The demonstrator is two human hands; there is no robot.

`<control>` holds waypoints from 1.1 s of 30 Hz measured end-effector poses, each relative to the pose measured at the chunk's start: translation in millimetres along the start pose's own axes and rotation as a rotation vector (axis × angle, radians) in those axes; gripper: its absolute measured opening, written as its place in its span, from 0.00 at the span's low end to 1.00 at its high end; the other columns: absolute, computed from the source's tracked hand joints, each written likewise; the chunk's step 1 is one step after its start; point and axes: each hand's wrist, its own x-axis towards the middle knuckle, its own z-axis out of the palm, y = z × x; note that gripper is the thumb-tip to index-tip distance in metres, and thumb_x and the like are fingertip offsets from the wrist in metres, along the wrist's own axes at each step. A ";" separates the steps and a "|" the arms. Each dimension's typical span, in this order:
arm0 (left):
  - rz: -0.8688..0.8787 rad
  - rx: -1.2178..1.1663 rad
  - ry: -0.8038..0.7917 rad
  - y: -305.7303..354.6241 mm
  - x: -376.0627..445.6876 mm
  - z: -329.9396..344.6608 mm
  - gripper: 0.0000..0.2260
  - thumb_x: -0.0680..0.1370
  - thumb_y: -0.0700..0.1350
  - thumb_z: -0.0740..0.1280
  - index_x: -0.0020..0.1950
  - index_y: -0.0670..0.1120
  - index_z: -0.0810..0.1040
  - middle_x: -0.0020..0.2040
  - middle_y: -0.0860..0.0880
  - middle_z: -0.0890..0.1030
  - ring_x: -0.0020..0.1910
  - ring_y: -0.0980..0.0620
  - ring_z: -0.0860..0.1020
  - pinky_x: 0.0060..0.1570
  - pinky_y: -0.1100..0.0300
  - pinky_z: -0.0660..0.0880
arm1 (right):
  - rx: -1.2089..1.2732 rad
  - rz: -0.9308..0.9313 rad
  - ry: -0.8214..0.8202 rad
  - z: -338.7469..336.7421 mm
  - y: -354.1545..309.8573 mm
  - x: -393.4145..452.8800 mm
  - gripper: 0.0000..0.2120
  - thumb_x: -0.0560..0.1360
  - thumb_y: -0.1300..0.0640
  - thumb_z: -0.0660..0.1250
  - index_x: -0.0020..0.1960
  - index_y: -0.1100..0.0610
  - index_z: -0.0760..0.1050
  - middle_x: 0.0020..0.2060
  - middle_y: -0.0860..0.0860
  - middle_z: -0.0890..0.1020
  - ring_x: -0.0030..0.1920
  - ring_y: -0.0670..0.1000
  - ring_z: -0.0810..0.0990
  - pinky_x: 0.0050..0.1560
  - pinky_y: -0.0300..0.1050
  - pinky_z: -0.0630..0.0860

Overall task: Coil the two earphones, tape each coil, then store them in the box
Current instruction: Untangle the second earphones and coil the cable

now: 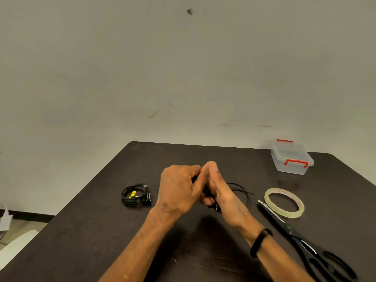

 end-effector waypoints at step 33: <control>0.014 0.075 -0.329 21.0 -13.1 25.7 0.27 0.84 0.59 0.56 0.29 0.47 0.66 0.24 0.48 0.70 0.25 0.46 0.69 0.32 0.50 0.73 | 0.721 -0.073 0.441 -42.6 -5.3 8.0 0.35 0.79 0.25 0.52 0.62 0.56 0.71 0.47 0.61 0.81 0.38 0.53 0.75 0.43 0.50 0.70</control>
